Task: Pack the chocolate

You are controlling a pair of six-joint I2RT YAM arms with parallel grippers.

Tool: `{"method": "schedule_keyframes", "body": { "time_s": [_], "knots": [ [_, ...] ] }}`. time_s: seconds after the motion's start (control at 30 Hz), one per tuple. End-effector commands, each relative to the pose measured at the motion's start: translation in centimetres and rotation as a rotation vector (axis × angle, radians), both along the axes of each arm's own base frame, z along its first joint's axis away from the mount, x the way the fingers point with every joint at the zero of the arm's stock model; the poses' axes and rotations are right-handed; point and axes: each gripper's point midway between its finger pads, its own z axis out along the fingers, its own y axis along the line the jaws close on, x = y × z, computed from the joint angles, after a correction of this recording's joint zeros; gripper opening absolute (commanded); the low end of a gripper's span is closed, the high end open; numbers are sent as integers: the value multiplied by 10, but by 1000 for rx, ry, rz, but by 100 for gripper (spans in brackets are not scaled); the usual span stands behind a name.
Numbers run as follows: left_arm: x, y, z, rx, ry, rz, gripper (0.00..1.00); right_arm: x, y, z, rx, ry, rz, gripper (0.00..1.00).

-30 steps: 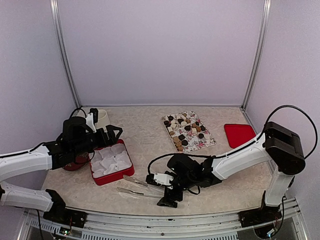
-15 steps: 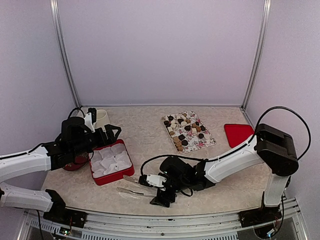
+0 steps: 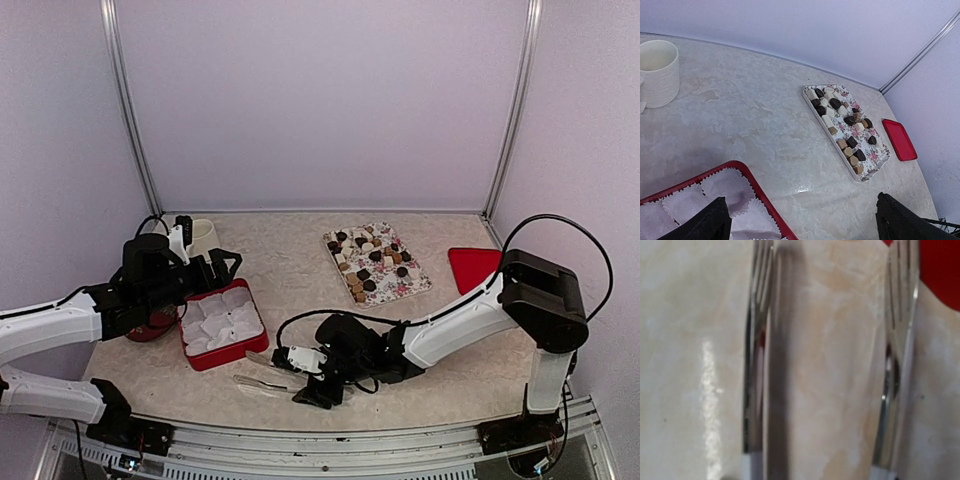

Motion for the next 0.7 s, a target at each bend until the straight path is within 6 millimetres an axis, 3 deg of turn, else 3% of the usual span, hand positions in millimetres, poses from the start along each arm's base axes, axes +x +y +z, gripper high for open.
{"method": "schedule_keyframes", "body": {
  "time_s": [0.0,0.13,0.3,0.47,0.67],
  "knots": [
    [1,6,3,12,-15,15,99,-9,-33,-53,-192,33,-22,60],
    [2,6,5,12,-20,16,99,-8,-33,-43,-174,28,-27,46],
    [3,7,6,15,-22,18,99,-8,-30,-18,-126,20,-26,35],
    [3,6,10,10,-30,14,99,-10,-31,23,-45,-1,-25,32],
    [3,8,17,-1,-50,17,99,-14,-47,70,32,-45,-20,31]
  ]
}}
